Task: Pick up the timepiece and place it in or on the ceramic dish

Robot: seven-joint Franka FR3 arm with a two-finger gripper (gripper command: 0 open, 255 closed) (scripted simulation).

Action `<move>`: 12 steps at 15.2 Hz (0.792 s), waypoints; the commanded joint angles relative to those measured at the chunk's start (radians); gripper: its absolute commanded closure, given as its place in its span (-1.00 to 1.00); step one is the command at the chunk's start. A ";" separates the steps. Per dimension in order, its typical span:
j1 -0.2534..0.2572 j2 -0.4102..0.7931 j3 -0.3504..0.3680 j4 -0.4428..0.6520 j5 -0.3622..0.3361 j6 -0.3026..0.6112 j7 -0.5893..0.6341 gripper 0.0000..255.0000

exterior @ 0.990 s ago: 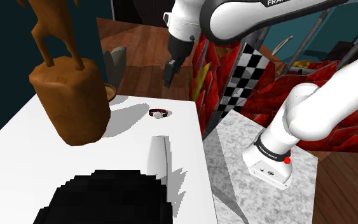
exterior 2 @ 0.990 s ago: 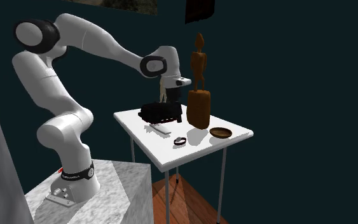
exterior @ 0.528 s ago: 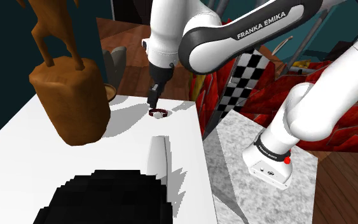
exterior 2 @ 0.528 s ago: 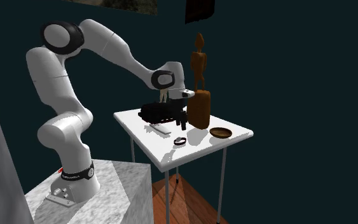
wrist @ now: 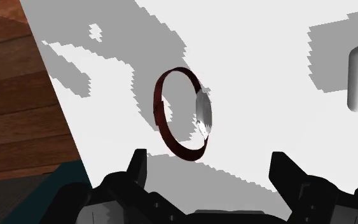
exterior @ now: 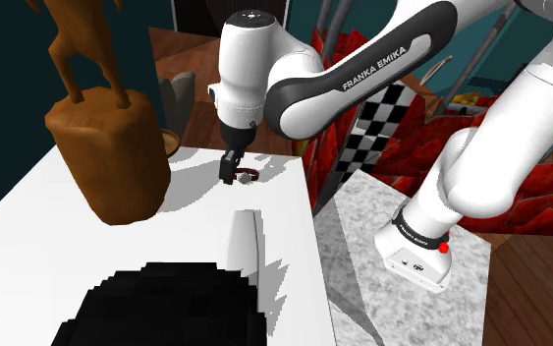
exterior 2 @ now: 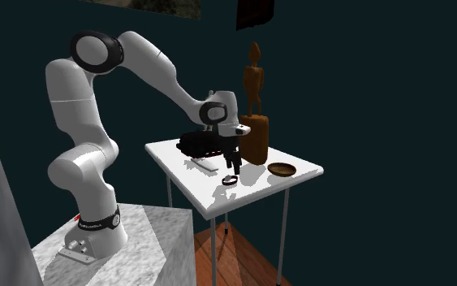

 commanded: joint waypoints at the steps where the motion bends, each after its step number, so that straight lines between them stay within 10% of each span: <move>1: -0.002 0.027 0.000 -0.009 -0.021 0.034 0.015 -1.00; 9: -0.002 0.027 -0.001 -0.009 -0.020 0.033 0.015 -1.00; 10: -0.002 0.027 -0.001 -0.009 -0.020 0.033 0.015 1.00; 12: -0.002 0.027 -0.001 -0.009 -0.020 0.033 0.015 1.00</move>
